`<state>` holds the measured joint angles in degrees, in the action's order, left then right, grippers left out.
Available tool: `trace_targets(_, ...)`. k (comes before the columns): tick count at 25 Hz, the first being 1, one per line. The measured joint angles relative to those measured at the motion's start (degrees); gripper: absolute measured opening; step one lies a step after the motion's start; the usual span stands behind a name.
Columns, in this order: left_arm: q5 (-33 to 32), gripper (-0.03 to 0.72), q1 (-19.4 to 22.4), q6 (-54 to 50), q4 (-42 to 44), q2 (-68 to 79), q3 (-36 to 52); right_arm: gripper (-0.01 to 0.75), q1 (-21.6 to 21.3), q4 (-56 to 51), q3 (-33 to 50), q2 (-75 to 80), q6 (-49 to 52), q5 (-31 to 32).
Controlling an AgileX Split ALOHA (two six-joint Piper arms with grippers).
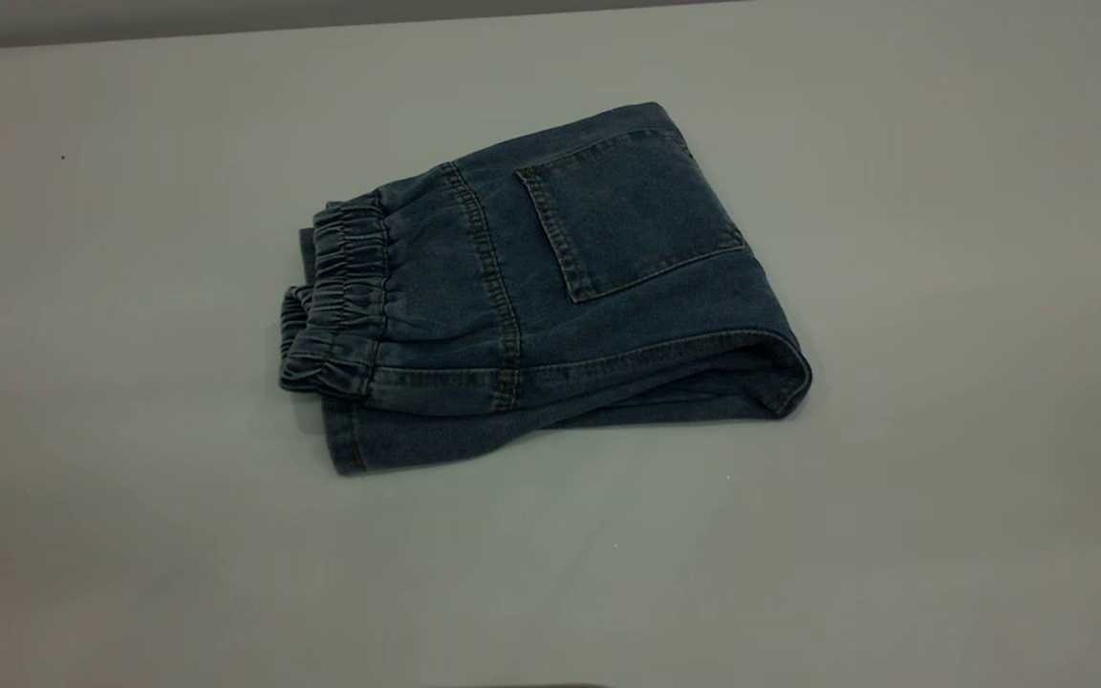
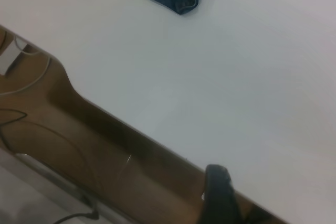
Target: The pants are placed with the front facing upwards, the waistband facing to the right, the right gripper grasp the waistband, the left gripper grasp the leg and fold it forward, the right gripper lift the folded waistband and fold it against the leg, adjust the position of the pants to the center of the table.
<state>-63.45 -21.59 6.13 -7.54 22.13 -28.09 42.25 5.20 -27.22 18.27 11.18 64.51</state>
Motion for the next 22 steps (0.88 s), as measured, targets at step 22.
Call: trace_targets(22, 0.0, 0.461, 15.4, -0.07, 0.0, -0.27, 0.0, 0.421, -30.11, -0.44, 0.0, -7.13, 0.0, -0.04)
